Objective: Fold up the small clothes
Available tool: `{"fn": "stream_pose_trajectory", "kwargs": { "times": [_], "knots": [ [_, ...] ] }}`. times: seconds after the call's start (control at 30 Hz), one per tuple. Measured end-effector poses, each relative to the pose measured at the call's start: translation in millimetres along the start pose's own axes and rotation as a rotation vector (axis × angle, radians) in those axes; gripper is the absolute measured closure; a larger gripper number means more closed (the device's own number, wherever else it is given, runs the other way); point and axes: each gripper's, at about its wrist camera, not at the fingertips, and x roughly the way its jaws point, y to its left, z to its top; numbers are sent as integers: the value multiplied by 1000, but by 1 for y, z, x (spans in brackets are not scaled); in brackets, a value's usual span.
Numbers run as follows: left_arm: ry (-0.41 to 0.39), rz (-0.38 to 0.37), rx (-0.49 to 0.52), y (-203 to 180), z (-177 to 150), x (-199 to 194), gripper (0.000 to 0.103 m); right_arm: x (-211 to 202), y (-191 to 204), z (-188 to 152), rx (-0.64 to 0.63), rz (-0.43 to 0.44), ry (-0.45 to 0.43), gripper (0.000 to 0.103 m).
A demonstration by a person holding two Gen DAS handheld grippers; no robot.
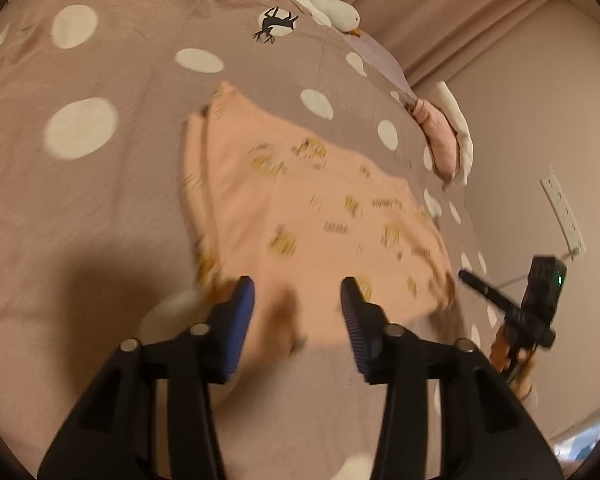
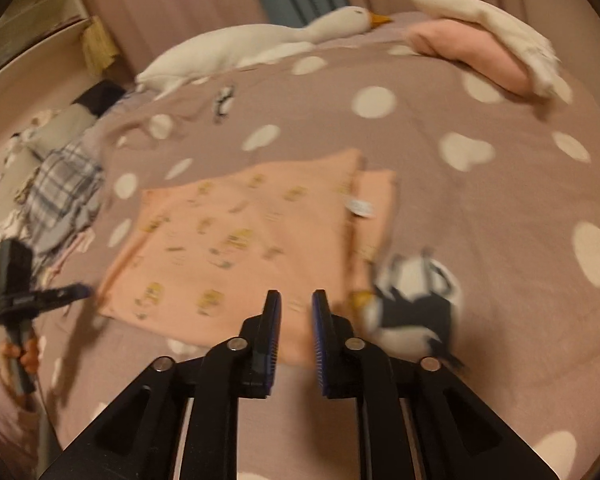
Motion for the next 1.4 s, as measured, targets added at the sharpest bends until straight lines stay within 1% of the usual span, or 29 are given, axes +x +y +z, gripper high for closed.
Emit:
{"fn": "stream_pose_trajectory", "kwargs": {
  "times": [0.03,0.07,0.17,0.2,0.23,0.27,0.3,0.33,0.37,0.4,0.47,0.53,0.57,0.6,0.63,0.67,0.7,0.73,0.77,0.8,0.83,0.9,1.0,1.07,1.1,1.17,1.3,1.37,1.4],
  "knots": [
    [-1,-12,-19,-1,7,10,58,7,5,4,-7,1,-1,63],
    [-1,-14,-32,-1,13,18,58,11,8,4,-11,-1,-3,61],
    [11,4,-55,-1,28,39,58,30,14,9,-16,-1,10,61],
    [12,29,-52,1,32,46,58,38,13,10,-8,2,21,61],
    [5,79,-43,3,36,51,60,45,11,11,-2,7,33,61],
    [0,107,-37,6,38,53,62,49,10,10,2,3,39,61],
    [-7,131,-43,13,41,56,73,53,8,10,4,-9,44,61],
    [-12,141,-58,20,42,57,90,58,2,10,11,-32,51,61],
    [-15,157,-74,27,44,56,98,59,-4,10,26,-45,56,61],
    [-19,164,-89,35,44,55,101,61,-10,10,41,-48,63,61],
    [-33,133,-129,50,44,47,101,57,-27,9,89,-45,42,63],
    [-46,130,-149,58,42,34,103,51,-39,9,119,-74,28,63],
    [-52,119,-158,59,41,28,102,47,-46,8,133,-88,22,63],
    [-57,110,-162,60,39,22,98,42,-51,7,154,-84,13,63],
    [-58,102,-164,61,37,17,93,35,-55,6,168,-133,9,62],
    [-61,93,-171,62,34,10,89,34,-55,7,154,-232,17,57],
    [-65,99,-174,63,32,5,66,30,-55,6,131,-317,17,57],
    [-72,115,-175,63,28,-1,40,26,-55,5,122,-331,10,56],
    [-84,123,-176,63,26,-4,36,17,-54,3,130,-291,-5,56],
    [-97,116,-177,63,24,-8,35,11,-52,1,135,-256,-18,56],
    [-96,90,-186,64,22,-11,35,3,-48,0,128,-239,-34,56],
    [-87,58,-219,69,20,-10,35,-3,-35,1,98,-234,-53,56],
    [-60,2,-268,73,16,-2,35,-3,-11,2,47,-173,-50,56],
    [-46,-30,-278,71,16,4,35,4,1,5,24,-120,-29,54],
    [-32,-53,-281,69,16,7,32,10,9,5,7,-93,-11,53],
    [-16,-84,-297,68,18,14,30,28,23,8,-16,-58,16,53],
    [-15,-123,-322,66,28,25,30,58,37,16,-13,13,58,53],
    [-8,-134,-318,63,34,32,30,73,46,22,-6,43,71,53],
    [-5,-135,-312,61,36,35,32,80,51,25,-2,52,75,53]
  ]
}}
